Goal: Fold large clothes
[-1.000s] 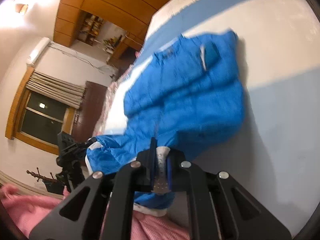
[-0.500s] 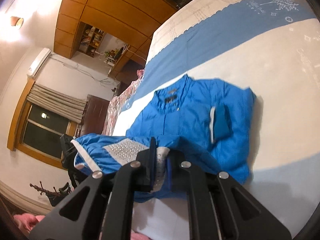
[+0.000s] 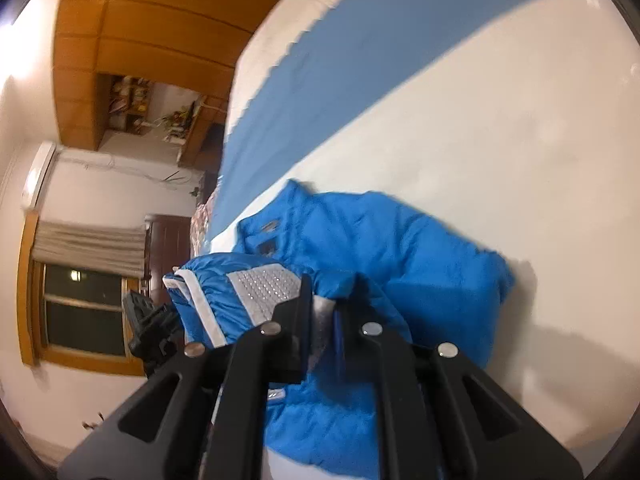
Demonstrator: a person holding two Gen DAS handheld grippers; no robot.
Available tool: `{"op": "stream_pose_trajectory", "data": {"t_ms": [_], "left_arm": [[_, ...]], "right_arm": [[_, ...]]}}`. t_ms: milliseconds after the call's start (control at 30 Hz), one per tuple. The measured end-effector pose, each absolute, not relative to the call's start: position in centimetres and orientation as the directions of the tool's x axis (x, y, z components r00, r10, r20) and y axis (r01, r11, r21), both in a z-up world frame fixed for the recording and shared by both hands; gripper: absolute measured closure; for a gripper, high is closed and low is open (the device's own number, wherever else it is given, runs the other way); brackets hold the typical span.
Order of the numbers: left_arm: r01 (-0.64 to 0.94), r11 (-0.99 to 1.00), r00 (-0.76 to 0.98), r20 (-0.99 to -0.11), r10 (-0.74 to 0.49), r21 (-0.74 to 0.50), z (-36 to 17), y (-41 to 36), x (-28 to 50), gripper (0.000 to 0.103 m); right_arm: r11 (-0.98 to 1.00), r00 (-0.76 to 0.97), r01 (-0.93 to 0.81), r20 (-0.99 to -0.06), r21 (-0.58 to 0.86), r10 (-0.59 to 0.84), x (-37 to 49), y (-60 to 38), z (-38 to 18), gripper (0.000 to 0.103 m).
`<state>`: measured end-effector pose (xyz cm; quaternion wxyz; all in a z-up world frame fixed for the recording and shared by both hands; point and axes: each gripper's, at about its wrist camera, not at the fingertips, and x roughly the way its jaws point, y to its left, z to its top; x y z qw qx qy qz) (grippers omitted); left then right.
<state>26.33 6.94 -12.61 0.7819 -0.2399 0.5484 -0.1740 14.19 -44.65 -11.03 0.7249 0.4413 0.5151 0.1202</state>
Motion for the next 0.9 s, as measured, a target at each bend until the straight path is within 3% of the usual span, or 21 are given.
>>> {"op": "stream_pose_trajectory", "data": {"t_ms": [300,400,467,533,600,800,833,867,900], "left_arm": [[-0.03,0.825,0.302,-0.792,-0.53,-0.564,-16.4,6.5,28.2,0.088],[-0.023,0.817,0.29,-0.786,-0.546,-0.576,-15.6,6.8,27.9,0.084],[-0.009,0.801,0.289,-0.768,-0.571,-0.599,-14.8,7.4,27.1,0.078],[0.006,0.788,0.305,-0.75,-0.587,-0.615,-13.7,8.3,25.8,0.07],[0.023,0.799,0.342,-0.746,-0.572,-0.601,-12.7,9.3,24.2,0.049],[0.082,0.904,0.368,-0.83,-0.418,-0.419,-12.2,9.0,20.0,0.048],[0.103,0.917,0.362,-0.844,-0.396,-0.386,-12.5,8.2,19.4,0.049],[0.113,0.928,0.366,-0.853,-0.371,-0.355,-12.6,7.6,19.0,0.052],[0.123,0.939,0.376,-0.861,-0.342,-0.32,-12.6,7.0,18.7,0.065]], "right_arm": [[0.545,0.403,0.354,-0.65,0.76,0.644,16.6,-45.1,-15.7,0.091],[0.554,0.411,0.322,-0.64,0.768,0.649,15.8,-45.0,-14.2,0.073],[0.547,0.421,0.297,-0.621,0.783,0.661,15.1,-45.1,-13.2,0.046],[0.571,0.446,0.268,-0.626,0.776,0.64,14.0,-45.3,-11.6,0.037],[0.625,0.445,0.244,-0.659,0.741,0.607,12.9,-45.1,-10.5,0.037],[0.802,0.358,0.175,-0.795,0.572,0.489,11.2,-41.9,-10.8,0.04],[0.83,0.348,0.155,-0.816,0.535,0.461,11.3,-41.0,-11.0,0.05],[0.852,0.341,0.145,-0.834,0.503,0.434,11.3,-40.4,-11.1,0.069],[0.881,0.33,0.135,-0.859,0.454,0.392,11.5,-39.5,-11.1,0.075]]}}
